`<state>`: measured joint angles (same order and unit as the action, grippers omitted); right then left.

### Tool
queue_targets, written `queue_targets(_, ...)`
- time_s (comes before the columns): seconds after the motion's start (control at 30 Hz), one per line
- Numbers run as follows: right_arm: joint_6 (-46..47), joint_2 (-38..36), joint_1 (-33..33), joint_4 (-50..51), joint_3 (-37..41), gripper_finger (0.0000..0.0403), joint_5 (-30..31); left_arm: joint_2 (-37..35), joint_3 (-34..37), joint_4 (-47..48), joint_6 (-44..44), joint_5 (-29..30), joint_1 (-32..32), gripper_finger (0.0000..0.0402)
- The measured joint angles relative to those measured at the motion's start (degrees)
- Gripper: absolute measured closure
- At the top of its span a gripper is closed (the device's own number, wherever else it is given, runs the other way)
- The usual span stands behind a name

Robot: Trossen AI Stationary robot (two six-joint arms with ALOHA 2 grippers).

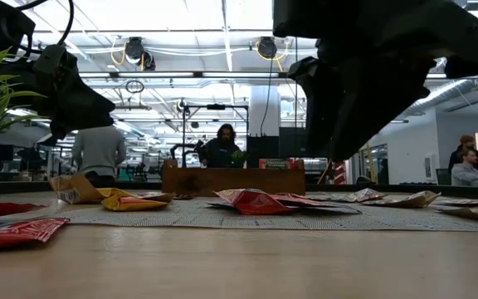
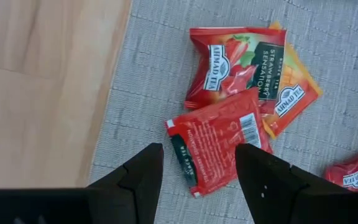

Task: Pick & Place Tea
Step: Put the red tea bag into the right section of the wooden organizer

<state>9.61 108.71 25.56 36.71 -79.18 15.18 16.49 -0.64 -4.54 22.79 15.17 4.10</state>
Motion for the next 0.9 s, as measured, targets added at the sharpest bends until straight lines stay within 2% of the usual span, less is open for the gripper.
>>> queue_targets(0.3, -0.3, 1.8, 0.8, -4.1, 2.4, 0.0215, -0.2, 0.0, 0.0, 0.0, 0.0, 0.0, 0.0, 0.019)
queue_targets(0.43, -3.2, 4.1, 0.8, -5.6, 2.4, 0.0215, -0.1, 0.0, 0.0, 0.0, 0.0, 0.0, 0.0, 0.019)
queue_targets(0.7, -6.5, 4.7, 0.3, -6.3, 3.5, 0.0215, 7.2, 0.0, 0.0, 0.0, 0.0, 0.0, 0.0, 0.019)
queue_targets(0.9, -6.4, 4.7, 0.4, -6.2, 3.5, 0.0216, 5.6, 0.0, 0.0, 0.0, 0.0, 0.0, 0.0, 0.019)
